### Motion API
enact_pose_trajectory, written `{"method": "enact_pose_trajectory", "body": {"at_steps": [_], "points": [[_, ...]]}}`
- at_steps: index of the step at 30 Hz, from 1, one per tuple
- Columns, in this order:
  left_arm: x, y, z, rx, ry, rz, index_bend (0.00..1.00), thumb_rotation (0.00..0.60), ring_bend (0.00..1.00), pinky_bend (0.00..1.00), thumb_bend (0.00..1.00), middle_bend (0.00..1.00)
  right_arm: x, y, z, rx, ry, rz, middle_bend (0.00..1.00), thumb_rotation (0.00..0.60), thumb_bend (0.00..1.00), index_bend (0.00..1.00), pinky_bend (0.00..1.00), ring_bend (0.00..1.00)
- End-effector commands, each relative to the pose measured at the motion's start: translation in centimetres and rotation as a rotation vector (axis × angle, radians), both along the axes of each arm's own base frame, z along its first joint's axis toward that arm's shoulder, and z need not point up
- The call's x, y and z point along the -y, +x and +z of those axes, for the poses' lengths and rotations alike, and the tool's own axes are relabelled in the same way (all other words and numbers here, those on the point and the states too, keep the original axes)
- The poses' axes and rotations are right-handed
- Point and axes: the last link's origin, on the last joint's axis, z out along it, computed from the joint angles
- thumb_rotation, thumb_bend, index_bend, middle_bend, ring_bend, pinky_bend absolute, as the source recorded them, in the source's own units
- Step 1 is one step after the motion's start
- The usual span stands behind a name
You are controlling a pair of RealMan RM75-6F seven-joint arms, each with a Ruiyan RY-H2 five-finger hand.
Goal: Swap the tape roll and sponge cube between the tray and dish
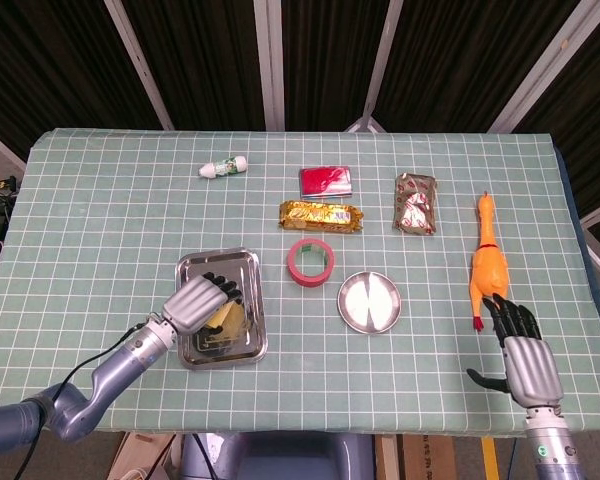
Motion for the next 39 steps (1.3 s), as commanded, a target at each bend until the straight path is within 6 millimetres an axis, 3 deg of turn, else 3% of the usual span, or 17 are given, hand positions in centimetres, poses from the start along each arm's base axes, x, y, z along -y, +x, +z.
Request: {"method": "enact_pose_trajectory", "body": {"at_steps": [1,6,11,18,23,28,33,35,39], "points": [[0.6,1.8,0.5,0.096,-0.015,-0.04,0.39,0.6,0.32,0.5,0.47,0.31,0.1,-0.1,0.0,0.003,-0.004,-0.006,0.0,0.6,0.03,0.0,0.0,0.0],[1.7,5.7,-0.8,0.239,-0.091,-0.129,0.39,0.6,0.32,0.5,0.46,0.3,0.2,-0.4,0.1,0.004,-0.009,-0.022,0.0,0.6,0.03,0.0,0.0,0.0],[2.1,7.9,-2.5,0.226,-0.138,-0.176,0.4,0.6,0.32,0.47,0.45,0.29,0.4,-0.7,0.4,0.011,-0.017,-0.035,0.0,0.6,0.03,0.0,0.0,0.0],[1.9,11.3,-6.8,0.225,-0.192,-0.188,0.4,0.6,0.32,0.47,0.45,0.28,0.3,-0.7,0.7,0.018,-0.022,-0.033,0.0,0.6,0.03,0.0,0.0,0.0],[1.8,12.7,-9.5,0.183,-0.202,-0.209,0.38,0.6,0.29,0.43,0.44,0.25,0.4,-0.8,1.1,0.025,-0.04,-0.036,0.0,0.6,0.03,0.0,0.0,0.0],[1.9,12.8,-10.8,0.117,-0.209,-0.213,0.38,0.6,0.25,0.27,0.42,0.22,0.4,-1.0,1.4,0.034,-0.045,-0.041,0.0,0.6,0.03,0.0,0.0,0.0],[1.9,12.7,-11.0,0.088,-0.241,-0.181,0.31,0.6,0.06,0.06,0.19,0.09,0.5,-1.1,1.4,0.045,-0.039,-0.04,0.0,0.6,0.03,0.0,0.0,0.0],[2.0,12.9,-10.9,0.091,-0.247,-0.175,0.26,0.6,0.01,0.04,0.11,0.05,0.5,-1.0,1.4,0.046,-0.04,-0.036,0.0,0.6,0.03,0.0,0.0,0.0],[2.1,13.4,-10.1,0.091,-0.256,-0.173,0.22,0.6,0.0,0.01,0.05,0.01,0.5,-1.0,1.3,0.053,-0.035,-0.034,0.0,0.6,0.03,0.0,0.0,0.0]]}}
